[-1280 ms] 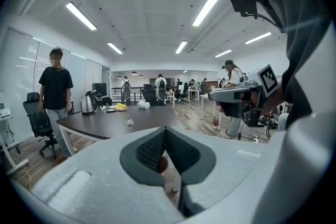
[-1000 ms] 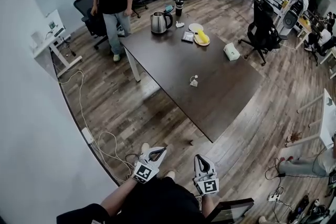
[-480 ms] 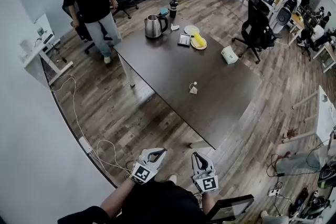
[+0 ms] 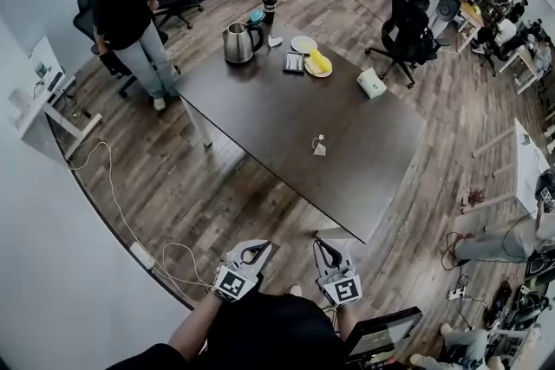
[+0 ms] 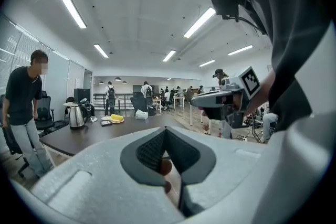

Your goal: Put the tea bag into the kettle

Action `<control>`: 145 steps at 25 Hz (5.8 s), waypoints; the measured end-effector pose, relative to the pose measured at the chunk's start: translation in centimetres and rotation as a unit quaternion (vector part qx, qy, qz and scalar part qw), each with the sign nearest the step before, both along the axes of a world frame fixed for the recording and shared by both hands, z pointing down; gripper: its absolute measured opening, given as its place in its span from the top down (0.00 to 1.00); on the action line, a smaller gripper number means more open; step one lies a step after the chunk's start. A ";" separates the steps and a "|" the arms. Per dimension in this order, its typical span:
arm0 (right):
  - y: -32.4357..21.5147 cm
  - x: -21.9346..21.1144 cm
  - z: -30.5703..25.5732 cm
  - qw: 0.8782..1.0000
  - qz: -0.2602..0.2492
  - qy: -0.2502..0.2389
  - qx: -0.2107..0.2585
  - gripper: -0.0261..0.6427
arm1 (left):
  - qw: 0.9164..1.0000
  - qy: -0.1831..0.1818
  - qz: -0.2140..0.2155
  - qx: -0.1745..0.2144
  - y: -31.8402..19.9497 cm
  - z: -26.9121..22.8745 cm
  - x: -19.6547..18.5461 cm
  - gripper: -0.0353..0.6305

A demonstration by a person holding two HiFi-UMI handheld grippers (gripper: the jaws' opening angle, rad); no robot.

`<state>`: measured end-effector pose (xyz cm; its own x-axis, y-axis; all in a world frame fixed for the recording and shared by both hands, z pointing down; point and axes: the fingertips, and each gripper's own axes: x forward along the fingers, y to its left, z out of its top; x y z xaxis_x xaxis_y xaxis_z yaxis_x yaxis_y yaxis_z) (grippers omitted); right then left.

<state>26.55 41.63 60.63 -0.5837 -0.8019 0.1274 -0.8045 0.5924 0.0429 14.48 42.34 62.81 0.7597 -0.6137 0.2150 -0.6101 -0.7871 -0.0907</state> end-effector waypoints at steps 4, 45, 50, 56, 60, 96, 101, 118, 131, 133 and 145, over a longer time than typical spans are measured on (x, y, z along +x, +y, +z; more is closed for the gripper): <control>-1.8 -2.4 0.0 1.000 0.014 0.008 -0.002 0.95 | 1.000 0.003 0.007 0.007 -2.3 -0.1 -2.8 0.94; -21.4 3.7 5.0 0.998 -0.016 -0.017 -0.060 0.95 | 0.997 -0.021 -0.075 0.007 -18.8 -0.4 2.0 0.94; -23.4 2.5 6.8 0.997 -0.025 0.013 -0.077 0.91 | 0.997 -0.007 -0.073 -0.013 -21.4 0.9 0.2 0.94; -26.3 2.1 7.3 0.993 0.016 0.061 -0.100 0.87 | 1.000 0.012 -0.011 0.010 -25.2 0.6 -1.8 0.94; -27.8 3.0 8.9 0.987 0.050 0.091 -0.122 0.87 | 1.000 0.018 0.015 0.019 -27.8 0.5 -4.0 0.94; -40.0 9.6 28.2 0.929 -0.052 0.223 -0.290 0.94 | 0.988 -0.054 -0.144 -0.031 -31.4 1.4 -3.9 0.94; -40.2 9.6 28.1 0.932 -0.048 0.209 -0.293 0.95 | 0.988 -0.049 -0.146 -0.029 -31.8 1.0 -3.9 0.94; -41.4 8.8 21.6 0.954 0.006 0.159 -0.254 0.95 | 0.994 -0.039 -0.098 0.015 -35.5 -0.7 -3.8 0.94; -40.9 5.3 14.0 0.976 0.037 0.056 -0.207 0.95 | 0.996 -0.009 -0.086 0.016 -37.3 -0.6 -4.4 0.94; -40.8 4.3 12.3 0.980 0.038 0.041 -0.192 0.95 | 0.997 -0.012 -0.076 0.021 -37.7 -0.5 -4.4 0.94; -40.9 -2.7 4.4 0.984 0.011 -0.092 -0.154 0.95 | 0.998 -0.008 -0.062 0.014 -38.3 -0.3 -6.0 0.94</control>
